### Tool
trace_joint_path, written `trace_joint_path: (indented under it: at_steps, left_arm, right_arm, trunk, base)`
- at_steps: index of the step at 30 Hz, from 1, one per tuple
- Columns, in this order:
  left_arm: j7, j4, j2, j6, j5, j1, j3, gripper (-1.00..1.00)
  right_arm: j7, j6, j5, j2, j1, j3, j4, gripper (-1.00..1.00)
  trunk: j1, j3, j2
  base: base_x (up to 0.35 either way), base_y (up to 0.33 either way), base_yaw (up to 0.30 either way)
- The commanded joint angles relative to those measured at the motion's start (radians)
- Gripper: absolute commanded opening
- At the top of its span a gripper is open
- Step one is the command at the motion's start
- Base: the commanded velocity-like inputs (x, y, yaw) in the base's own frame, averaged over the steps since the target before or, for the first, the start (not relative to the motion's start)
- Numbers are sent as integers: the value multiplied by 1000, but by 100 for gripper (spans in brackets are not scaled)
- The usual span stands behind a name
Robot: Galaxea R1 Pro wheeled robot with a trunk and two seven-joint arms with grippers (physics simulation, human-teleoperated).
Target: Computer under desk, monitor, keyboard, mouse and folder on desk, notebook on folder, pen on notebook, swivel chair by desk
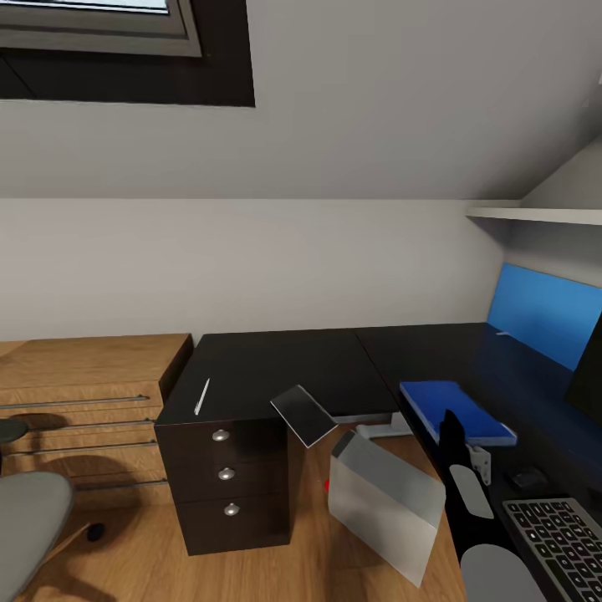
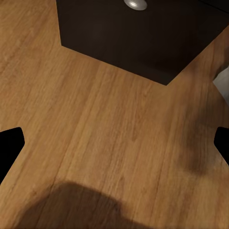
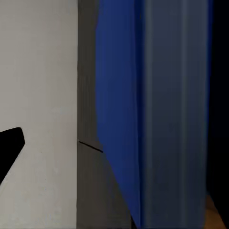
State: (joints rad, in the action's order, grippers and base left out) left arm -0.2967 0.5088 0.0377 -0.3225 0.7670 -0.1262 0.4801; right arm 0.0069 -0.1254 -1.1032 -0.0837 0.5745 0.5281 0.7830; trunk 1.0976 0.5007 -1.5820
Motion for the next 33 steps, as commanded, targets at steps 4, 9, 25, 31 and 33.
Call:
trace_joint_path:
  at_steps: [4, 9, 25, 31, 33]
  left_arm:
    - [-7, 0, -1, -6, 8, -1, 8, 100]
    - [-7, 0, 0, -6, 8, -1, 9, 100]
    - [-7, 0, 0, -6, 8, -1, 9, 100]
    - [-7, 0, 0, -6, 8, -1, 9, 100]
    - [-7, 0, 1, -6, 8, -1, 9, 100]
  right_arm:
    - [1, -3, -10, -1, 1, 1, 1, 100]
    - [1, -3, -10, -2, 1, 1, 2, 100]
    - [1, -4, -7, -2, 1, 0, 2, 100]
    - [1, -4, -7, -2, 1, -1, 2, 100]
    - [1, -4, -7, -2, 1, -3, 2, 100]
  trunk:
    - [0, 1, -1]
    - [0, 1, -1]
    - [0, 1, -1]
    - [0, 1, -1]
    - [0, 1, -1]
  base:
    - [0, 0, 0]
    - [0, 0, 0]
    - [-94, -30, 0]
    - [-6, -2, 0]
    - [-2, -1, 0]
